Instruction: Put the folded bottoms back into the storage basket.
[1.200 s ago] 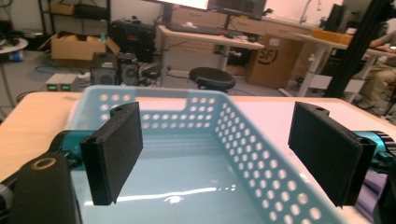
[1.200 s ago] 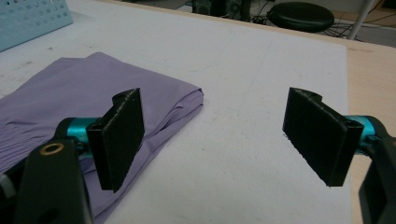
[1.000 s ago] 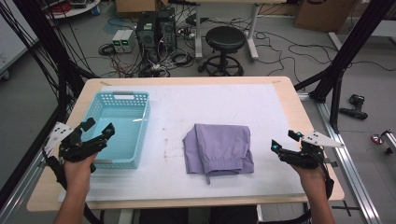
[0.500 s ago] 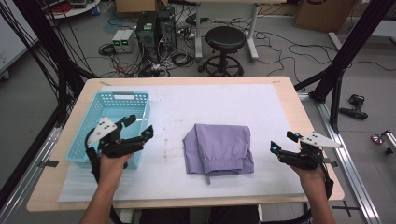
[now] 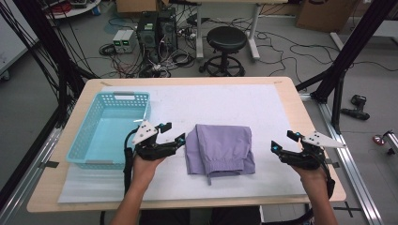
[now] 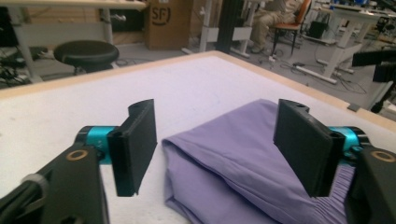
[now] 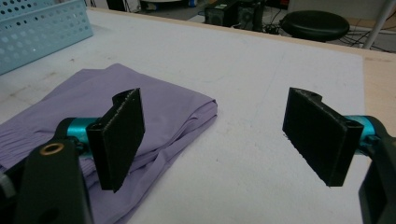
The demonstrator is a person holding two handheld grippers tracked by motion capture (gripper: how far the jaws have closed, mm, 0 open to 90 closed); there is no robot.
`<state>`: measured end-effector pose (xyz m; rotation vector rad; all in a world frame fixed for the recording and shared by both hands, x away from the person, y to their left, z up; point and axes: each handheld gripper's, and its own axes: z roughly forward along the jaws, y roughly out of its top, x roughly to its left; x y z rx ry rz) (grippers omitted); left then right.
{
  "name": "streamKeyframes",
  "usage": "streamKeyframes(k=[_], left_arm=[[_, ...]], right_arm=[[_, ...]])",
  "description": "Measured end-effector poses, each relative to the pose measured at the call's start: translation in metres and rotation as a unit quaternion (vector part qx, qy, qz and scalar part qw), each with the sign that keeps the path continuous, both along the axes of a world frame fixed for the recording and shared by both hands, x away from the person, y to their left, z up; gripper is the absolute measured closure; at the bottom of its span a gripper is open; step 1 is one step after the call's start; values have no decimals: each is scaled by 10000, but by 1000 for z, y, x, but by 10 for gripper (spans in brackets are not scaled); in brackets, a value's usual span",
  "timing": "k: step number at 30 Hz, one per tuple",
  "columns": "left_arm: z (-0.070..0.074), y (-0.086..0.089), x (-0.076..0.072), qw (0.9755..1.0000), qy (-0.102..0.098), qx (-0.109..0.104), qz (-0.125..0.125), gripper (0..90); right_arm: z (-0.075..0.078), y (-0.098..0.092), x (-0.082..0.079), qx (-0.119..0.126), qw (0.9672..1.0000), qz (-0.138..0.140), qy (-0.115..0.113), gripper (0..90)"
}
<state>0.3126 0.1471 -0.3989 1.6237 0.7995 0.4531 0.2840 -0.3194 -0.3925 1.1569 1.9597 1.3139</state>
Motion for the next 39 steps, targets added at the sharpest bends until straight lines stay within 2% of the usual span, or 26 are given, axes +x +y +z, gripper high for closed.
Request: streamKeyframes(k=[7, 9, 13, 15, 18, 20, 23, 24, 26, 28, 29, 30, 33, 34, 36, 37, 39], left_arm=[[-22, -21, 12, 9986, 401, 349, -62, 434], [-29, -23, 16, 9978, 574, 323, 7, 437], [-43, -28, 23, 9953, 834, 488, 101, 426], [-48, -31, 27, 9931, 1026, 549, 156, 386], [-53, -34, 31, 9905, 1161, 669, 323, 366], [-56, -35, 35, 9876, 1290, 791, 420, 366], [-59, -37, 39, 9827, 1519, 874, 601, 366], [-59, -37, 40, 9818, 1561, 883, 623, 365], [-60, -38, 42, 9783, 1675, 999, 701, 368], [-61, -43, 45, 9737, 1797, 1218, 697, 381], [-61, -46, 45, 9720, 1783, 1344, 734, 384], [-60, -47, 45, 9710, 1764, 1434, 739, 386], [-60, -48, 45, 9703, 1790, 1425, 789, 396], [-60, -48, 44, 9696, 1750, 1508, 812, 417], [-59, -47, 44, 9688, 1747, 1539, 846, 482], [-58, -45, 44, 9690, 1802, 1477, 822, 557], [-58, -43, 45, 9704, 1921, 1348, 569, 793]], right_arm=[[1, -1, -2, 43, 10000, 1, -5, 208], [1, -2, -2, 52, 10000, 3, -12, 208], [2, -3, -4, 76, 10000, -12, -12, 208], [1, -4, -4, 70, 10000, -7, -17, 208], [1, -5, -5, 92, 10000, -16, 6, 208], [1, -6, -6, 96, 9999, -33, -4, 208], [1, -7, -6, 96, 9999, -37, -19, 208], [1, -8, -6, 102, 9999, -49, -6, 208], [1, -8, -6, 99, 9999, -45, -8, 208], [1, -8, -6, 106, 9999, -44, 2, 208], [1, -8, -6, 97, 9999, -40, -5, 208], [1, -8, -6, 93, 9999, -39, -5, 208], [1, -8, -6, 109, 9999, -48, 9, 208], [1, -8, -6, 97, 9999, -48, -5, 208], [0, -8, -6, 88, 9999, -48, 1, 208], [0, -8, -5, 93, 9999, -50, 6, 208], [0, -8, -5, 90, 9999, -42, 23, 208]])
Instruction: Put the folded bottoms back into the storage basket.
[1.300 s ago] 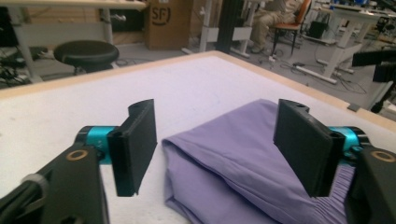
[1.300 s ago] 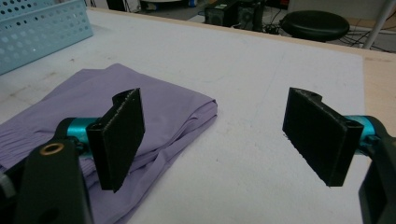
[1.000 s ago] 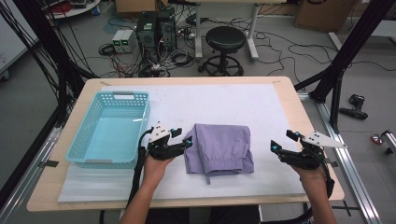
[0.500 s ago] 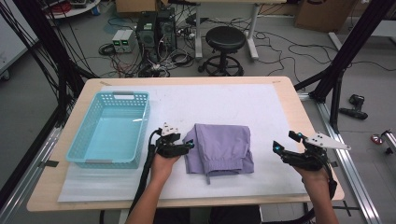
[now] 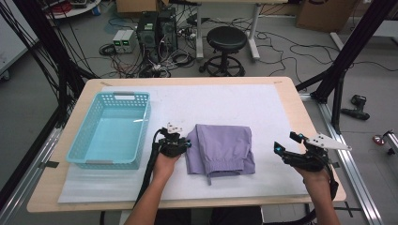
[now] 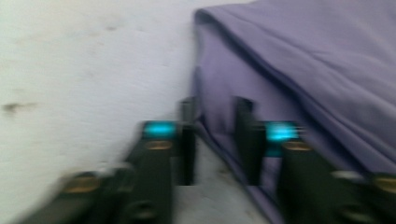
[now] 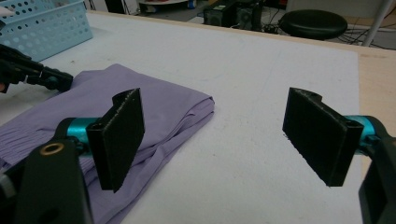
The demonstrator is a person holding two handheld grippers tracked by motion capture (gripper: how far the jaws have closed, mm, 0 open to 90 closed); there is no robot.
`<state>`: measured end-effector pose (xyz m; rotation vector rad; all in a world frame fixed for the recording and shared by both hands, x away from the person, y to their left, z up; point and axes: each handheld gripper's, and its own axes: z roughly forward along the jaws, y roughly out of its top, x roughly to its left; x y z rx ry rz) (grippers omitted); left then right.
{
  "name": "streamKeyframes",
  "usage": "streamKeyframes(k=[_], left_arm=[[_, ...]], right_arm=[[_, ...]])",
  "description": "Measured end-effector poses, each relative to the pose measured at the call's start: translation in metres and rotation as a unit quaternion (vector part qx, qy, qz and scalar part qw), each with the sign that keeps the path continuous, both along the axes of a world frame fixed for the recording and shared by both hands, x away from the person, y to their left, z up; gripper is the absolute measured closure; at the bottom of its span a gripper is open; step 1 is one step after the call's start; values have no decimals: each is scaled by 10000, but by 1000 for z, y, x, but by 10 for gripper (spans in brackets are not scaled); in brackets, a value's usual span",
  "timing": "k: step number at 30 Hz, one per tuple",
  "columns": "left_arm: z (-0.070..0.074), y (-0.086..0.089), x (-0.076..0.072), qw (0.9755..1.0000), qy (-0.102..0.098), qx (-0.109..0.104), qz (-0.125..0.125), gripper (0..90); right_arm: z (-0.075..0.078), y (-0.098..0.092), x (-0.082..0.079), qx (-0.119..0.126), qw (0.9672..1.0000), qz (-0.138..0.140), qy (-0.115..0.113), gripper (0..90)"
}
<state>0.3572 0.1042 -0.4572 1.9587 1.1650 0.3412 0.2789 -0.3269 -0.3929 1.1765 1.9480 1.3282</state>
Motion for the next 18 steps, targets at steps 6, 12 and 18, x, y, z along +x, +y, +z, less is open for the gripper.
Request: streamKeyframes(k=[6, 12, 18], left_arm=[[0, -5, -2, 9991, 24, -376, -189, 880], [10, -8, -6, 9952, -174, -872, -407, 883], [20, -16, -8, 9904, -390, -1119, -707, 884]], right_arm=[[-1, 0, 0, 10, 10000, -3, 37, 208], [-1, -1, 0, 14, 10000, -3, 20, 208], [-1, -1, 0, 9, 10000, 6, 11, 208]])
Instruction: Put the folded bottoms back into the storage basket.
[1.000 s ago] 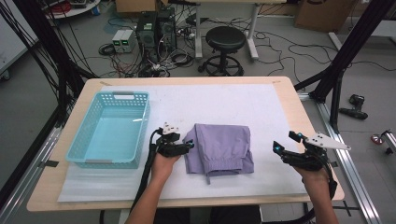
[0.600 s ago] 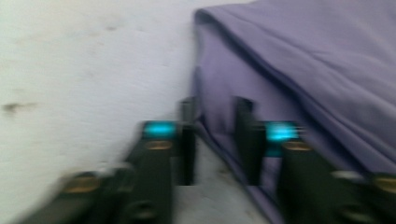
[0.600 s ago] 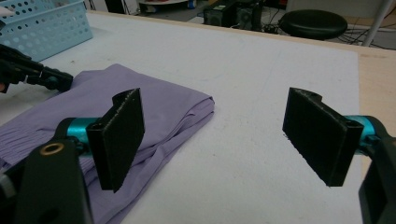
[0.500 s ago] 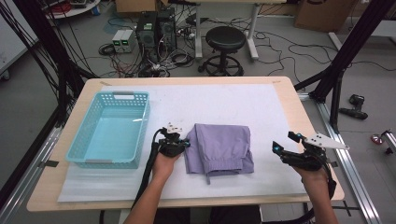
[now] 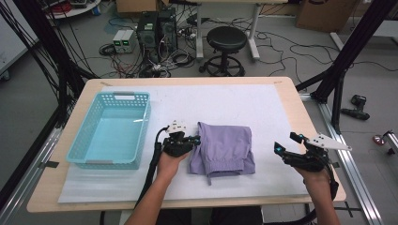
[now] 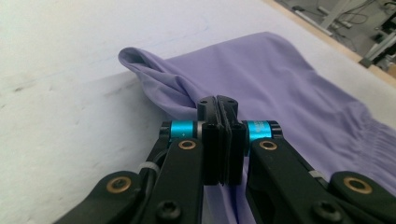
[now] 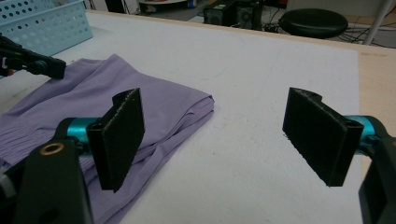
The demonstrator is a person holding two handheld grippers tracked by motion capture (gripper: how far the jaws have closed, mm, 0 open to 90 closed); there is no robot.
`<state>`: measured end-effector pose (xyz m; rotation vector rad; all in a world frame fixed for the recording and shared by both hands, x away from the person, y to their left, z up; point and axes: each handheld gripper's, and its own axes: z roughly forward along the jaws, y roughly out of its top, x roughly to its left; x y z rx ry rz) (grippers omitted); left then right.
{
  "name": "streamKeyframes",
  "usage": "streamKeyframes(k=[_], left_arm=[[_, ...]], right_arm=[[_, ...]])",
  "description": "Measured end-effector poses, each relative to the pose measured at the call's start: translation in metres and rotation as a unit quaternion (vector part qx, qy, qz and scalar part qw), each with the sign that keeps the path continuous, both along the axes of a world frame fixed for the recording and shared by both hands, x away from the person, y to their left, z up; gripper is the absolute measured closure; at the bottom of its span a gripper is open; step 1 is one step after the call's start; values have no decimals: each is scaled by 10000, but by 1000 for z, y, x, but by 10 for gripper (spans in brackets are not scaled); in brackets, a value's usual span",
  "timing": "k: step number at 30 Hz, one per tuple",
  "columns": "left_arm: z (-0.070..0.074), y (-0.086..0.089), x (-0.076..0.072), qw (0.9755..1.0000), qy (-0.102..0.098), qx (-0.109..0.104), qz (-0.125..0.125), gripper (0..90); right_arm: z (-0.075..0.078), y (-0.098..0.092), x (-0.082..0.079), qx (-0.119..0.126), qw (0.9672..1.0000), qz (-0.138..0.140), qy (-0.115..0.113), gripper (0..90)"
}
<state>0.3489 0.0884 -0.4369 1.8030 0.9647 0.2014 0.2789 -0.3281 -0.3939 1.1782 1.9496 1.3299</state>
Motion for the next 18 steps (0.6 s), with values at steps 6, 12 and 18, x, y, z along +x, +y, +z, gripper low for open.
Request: streamKeyframes(k=[6, 12, 18], left_arm=[[-1, -9, -2, 9985, -19, -434, -346, 888], [-3, -20, -3, 9965, -89, -583, -591, 888], [-12, -25, -1, 9995, 60, -205, -212, 810]], right_arm=[[-1, 0, 0, 5, 10000, -14, 21, 208], [-1, -1, 0, 3, 10000, -15, 40, 208], [-2, 0, 0, -32, 10000, 23, 68, 208]])
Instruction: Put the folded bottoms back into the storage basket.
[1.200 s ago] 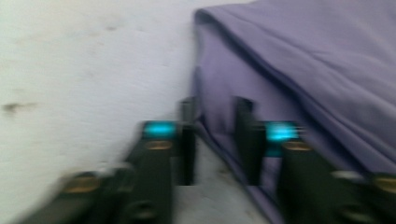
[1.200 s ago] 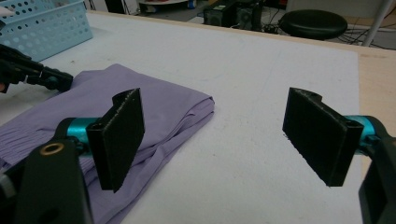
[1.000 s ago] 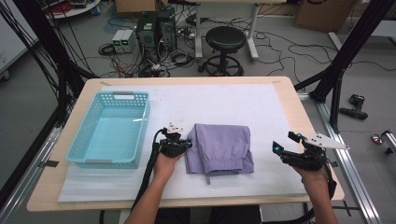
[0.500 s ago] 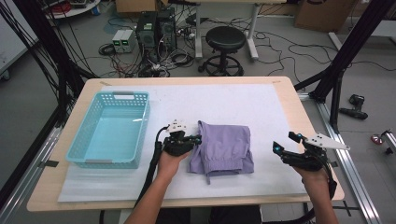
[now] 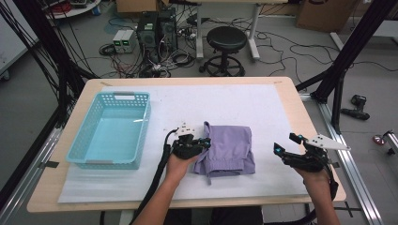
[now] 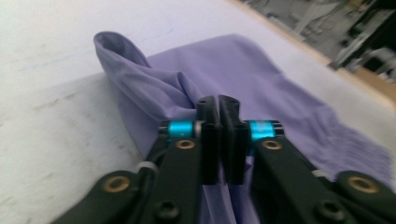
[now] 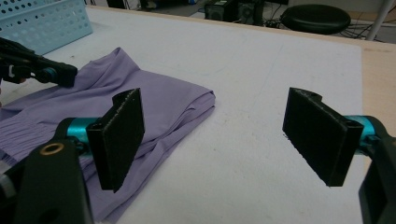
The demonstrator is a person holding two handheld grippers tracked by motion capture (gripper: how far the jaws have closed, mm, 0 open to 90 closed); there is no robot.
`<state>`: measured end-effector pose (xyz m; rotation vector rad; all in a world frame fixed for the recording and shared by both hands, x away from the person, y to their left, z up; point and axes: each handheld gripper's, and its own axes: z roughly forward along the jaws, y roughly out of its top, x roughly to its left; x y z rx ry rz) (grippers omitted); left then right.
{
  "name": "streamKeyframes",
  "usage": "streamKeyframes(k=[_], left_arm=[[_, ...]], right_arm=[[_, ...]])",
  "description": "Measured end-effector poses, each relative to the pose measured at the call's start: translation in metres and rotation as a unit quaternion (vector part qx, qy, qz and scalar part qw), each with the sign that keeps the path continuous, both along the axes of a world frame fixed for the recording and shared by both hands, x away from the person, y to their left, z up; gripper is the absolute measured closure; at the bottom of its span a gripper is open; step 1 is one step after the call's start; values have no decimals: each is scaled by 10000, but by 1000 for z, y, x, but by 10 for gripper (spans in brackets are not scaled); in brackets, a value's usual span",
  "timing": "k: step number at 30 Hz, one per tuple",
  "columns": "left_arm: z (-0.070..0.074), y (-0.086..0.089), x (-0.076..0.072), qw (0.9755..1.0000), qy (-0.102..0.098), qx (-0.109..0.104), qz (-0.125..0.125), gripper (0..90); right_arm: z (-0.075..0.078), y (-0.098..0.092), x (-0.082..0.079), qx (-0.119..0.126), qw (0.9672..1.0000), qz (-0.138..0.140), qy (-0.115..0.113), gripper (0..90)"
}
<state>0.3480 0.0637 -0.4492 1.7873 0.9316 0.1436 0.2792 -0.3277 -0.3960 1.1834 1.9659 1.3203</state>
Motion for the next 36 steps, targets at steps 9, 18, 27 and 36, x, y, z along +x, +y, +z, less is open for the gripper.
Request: streamKeyframes(k=[9, 18, 27, 36], left_arm=[[-8, -5, -1, 9937, 0, 767, 822, 319], [-9, -5, 0, 9889, 64, 1044, 1051, 300], [-9, -25, -12, 9795, -340, 1809, 820, 744], [-7, -24, -11, 9850, -319, 1547, 693, 855]], right_arm=[[-1, -1, 0, 0, 10000, -2, 31, 208], [-1, -1, 0, 2, 10000, -1, 40, 208], [-1, 0, 0, 21, 10000, -21, 50, 209], [1, -2, -1, 38, 10000, -24, 16, 209]])
